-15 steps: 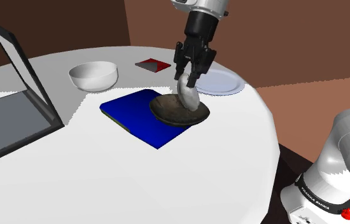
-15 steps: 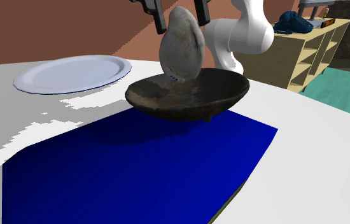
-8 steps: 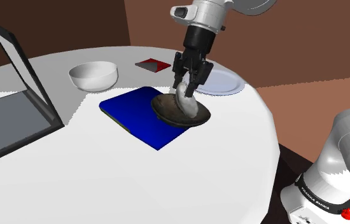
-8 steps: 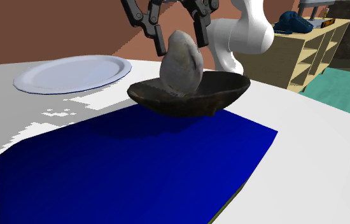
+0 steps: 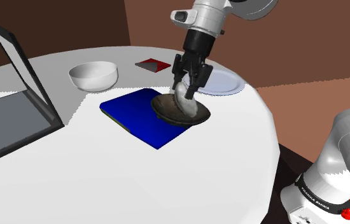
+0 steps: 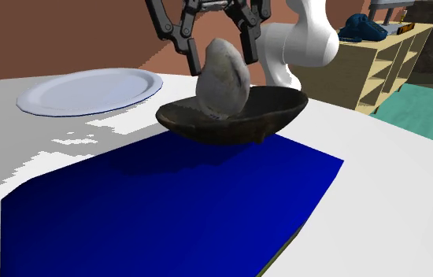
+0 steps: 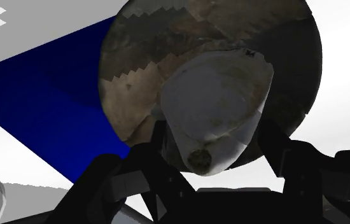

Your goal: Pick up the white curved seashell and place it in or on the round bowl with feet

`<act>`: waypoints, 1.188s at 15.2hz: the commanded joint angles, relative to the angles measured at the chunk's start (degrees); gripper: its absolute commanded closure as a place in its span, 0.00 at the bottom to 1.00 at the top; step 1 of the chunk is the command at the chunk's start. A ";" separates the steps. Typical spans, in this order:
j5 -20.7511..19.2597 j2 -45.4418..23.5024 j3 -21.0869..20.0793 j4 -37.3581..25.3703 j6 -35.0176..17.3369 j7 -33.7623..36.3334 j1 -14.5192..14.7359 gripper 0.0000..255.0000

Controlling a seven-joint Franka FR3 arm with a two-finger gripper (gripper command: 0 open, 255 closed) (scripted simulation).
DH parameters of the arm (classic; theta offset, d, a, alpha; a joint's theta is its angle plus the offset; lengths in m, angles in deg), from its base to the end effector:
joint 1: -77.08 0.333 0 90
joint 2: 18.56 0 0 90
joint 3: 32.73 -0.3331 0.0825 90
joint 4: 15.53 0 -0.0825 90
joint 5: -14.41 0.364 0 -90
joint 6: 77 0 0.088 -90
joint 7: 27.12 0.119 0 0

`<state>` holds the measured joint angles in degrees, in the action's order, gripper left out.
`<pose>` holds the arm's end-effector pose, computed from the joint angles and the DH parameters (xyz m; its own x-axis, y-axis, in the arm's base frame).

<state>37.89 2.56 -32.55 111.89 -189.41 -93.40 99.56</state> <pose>0.3876 0.1917 0.5476 0.1660 0.9093 0.3816 0.9859 -0.1445 -0.0847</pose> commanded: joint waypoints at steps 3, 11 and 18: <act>-0.14 -0.61 -0.26 0.57 0.16 0.30 0.11 0.00; -1.59 0.75 1.64 -4.87 7.43 0.53 -0.97 0.00; -1.59 0.75 1.64 -4.87 7.43 0.53 -0.97 0.00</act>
<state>36.30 3.32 -30.91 107.05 -182.00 -92.88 98.59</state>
